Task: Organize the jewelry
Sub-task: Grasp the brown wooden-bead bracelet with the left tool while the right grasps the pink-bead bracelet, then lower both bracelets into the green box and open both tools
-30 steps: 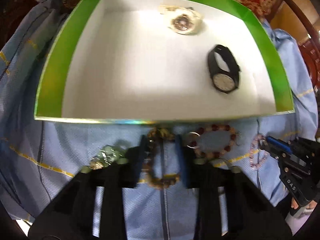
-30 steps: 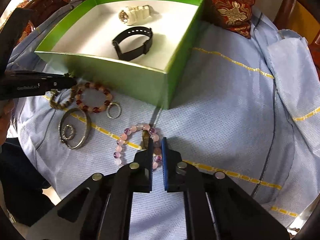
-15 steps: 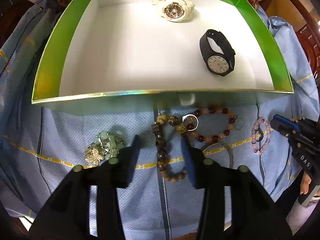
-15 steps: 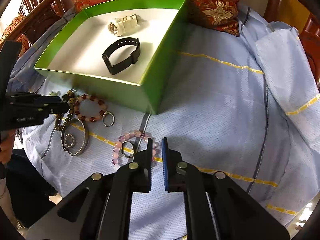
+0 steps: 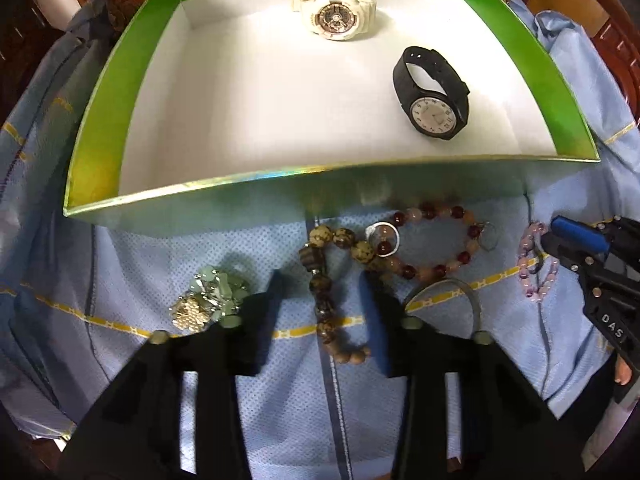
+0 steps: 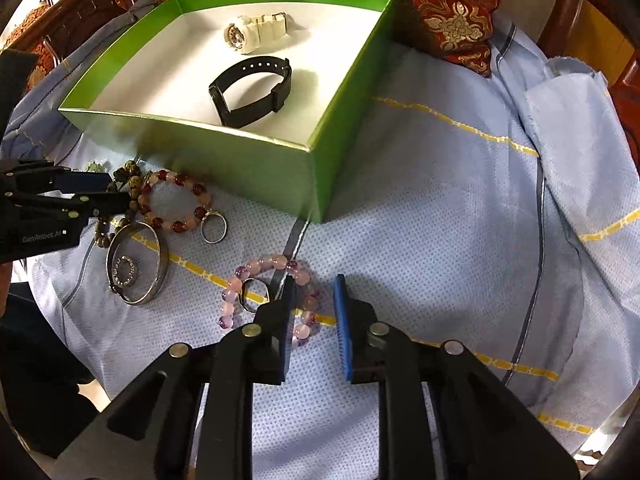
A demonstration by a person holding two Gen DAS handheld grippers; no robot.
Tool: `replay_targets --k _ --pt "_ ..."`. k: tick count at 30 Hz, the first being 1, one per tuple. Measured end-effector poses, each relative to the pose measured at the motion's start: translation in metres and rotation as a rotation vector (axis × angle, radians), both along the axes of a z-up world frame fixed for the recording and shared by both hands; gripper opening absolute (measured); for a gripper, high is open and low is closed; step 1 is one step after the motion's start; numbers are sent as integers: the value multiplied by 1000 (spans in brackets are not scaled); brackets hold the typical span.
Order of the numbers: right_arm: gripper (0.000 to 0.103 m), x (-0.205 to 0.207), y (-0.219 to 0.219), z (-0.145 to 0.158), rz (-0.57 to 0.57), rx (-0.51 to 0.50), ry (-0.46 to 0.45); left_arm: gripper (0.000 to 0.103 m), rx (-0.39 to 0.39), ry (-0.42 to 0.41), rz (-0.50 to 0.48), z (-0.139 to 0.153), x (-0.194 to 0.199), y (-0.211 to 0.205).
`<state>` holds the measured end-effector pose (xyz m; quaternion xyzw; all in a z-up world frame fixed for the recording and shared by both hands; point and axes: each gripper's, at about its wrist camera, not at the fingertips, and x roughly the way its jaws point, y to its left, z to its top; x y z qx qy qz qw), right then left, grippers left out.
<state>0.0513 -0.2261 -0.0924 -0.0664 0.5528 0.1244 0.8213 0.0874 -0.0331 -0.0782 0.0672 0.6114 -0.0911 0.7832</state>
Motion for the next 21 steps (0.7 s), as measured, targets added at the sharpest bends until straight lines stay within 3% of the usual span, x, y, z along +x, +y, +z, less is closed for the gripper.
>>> replay_targets --k 1,2,3,6,10,17,21 --pt "17 -1 2 0 5 -9 -6 17 -5 -2 -2 1 -2 -3" --pt "13 -2 3 0 13 -14 -10 11 -10 -2 -3 2 -3 -2" --pt "8 -3 4 0 24 -6 -7 11 -12 -2 -2 2 -4 -3" --pt "8 -7 7 1 29 10 -14 11 -3 -31 1 7 -8 -3" --pt "8 -16 8 23 42 50 -73 11 -35 -124 -3 38 -20 -3" --pt "8 -36 21 95 133 140 -256 11 -160 -294 -57 102 -39 -2" --pt "8 -31 24 130 144 221 -335 11 -187 -359 -54 126 -32 1"
